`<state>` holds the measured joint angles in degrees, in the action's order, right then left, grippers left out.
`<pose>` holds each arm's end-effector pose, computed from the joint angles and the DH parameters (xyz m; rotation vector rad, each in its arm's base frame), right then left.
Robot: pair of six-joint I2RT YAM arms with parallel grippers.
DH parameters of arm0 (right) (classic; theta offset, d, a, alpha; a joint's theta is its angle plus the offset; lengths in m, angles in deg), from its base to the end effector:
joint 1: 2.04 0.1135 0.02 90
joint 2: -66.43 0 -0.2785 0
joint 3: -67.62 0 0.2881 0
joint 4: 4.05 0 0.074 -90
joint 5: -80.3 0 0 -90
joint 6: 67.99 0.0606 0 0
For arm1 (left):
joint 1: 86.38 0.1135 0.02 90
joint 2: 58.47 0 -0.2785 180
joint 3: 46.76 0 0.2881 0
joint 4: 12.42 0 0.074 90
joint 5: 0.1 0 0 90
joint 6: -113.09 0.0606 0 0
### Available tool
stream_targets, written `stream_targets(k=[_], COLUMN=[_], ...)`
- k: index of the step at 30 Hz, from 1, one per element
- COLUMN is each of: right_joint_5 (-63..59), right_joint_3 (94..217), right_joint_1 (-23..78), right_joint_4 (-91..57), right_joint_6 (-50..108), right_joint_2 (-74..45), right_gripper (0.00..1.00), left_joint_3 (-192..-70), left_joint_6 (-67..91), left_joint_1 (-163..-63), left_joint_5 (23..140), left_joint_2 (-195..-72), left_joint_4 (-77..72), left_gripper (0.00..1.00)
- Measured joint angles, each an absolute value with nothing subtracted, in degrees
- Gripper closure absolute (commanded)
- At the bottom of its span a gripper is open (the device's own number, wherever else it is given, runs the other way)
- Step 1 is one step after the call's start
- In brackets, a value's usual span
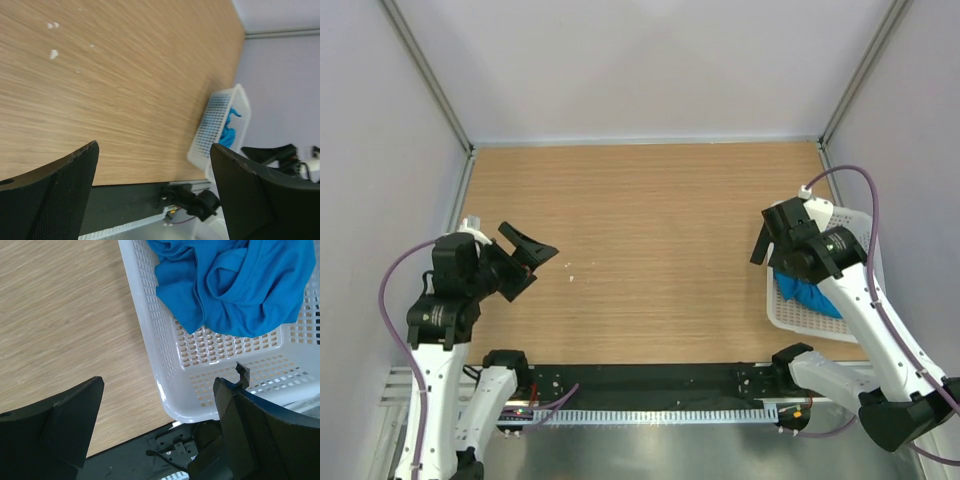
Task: Fold and stack the t-shirts
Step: Grab the tshirt from the pile
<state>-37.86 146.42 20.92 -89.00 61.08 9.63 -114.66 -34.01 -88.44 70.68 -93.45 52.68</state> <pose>0.1885 0.0488 0.3410 0.4963 2.4377 -0.2260 0.1439 -0.0251 0.3598 -0.8507 2.0869 -0.9421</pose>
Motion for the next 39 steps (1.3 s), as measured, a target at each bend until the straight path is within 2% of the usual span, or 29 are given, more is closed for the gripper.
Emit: stream_targets(k=[3,4,6,13,18,24,35,37,38,39], right_joint_5=[-38.4,-38.4,-38.8,-35.1,-35.5,-34.8,-26.4,-24.4,-23.7,-23.1], right_joint_3=[148.0,148.2,149.2,154.2,152.8,151.7,145.9,143.9,143.1,142.2], right_joint_1=[20.8,20.5,19.5,-1.9,-9.4,-12.3,-12.7,-12.7,-12.7,-12.7], right_joint_4=[-88.5,-87.9,-87.4,-81.9,-76.2,-70.3,-63.5,-62.6,-62.2,-62.0], right_joint_6=[61.4,61.4,61.6,59.7,55.2,51.4,51.0,52.1,52.5,52.9], right_joint_2=[8.0,8.0,7.2,-8.0,-19.2,-26.5,-26.6,-26.6,-26.5,-26.4], right_gripper=[0.01,0.07,0.1,0.11,0.29,0.32,0.42,0.55,0.75,0.83], left_joint_3=[-116.7,-117.4,-119.3,-125.4,-126.7,-127.1,-127.1,-127.1,-127.1,-127.1], left_joint_6=[-28.5,-26.9,-24.2,-16.7,-12.5,-10.3,-9.4,-9.4,-9.4,-9.4], left_joint_1=[-88.4,-88.6,-89.2,-94.4,-97.9,-100.4,-101.1,-101.2,-101.3,-101.4], left_joint_5=[73.0,73.7,75.1,76.7,77.1,77.3,77.4,77.3,77.3,77.3], left_joint_2=[-96.8,-97.5,-98.4,-99.7,-100.7,-102.3,-104.4,-104.6,-104.8,-104.9], left_joint_4=[56.5,57.8,60.1,63.8,64.2,64.2,64.0,63.9,63.9,63.8], left_gripper=[0.09,0.09,0.09,0.08,0.06,0.05,0.04,0.04,0.04,0.04])
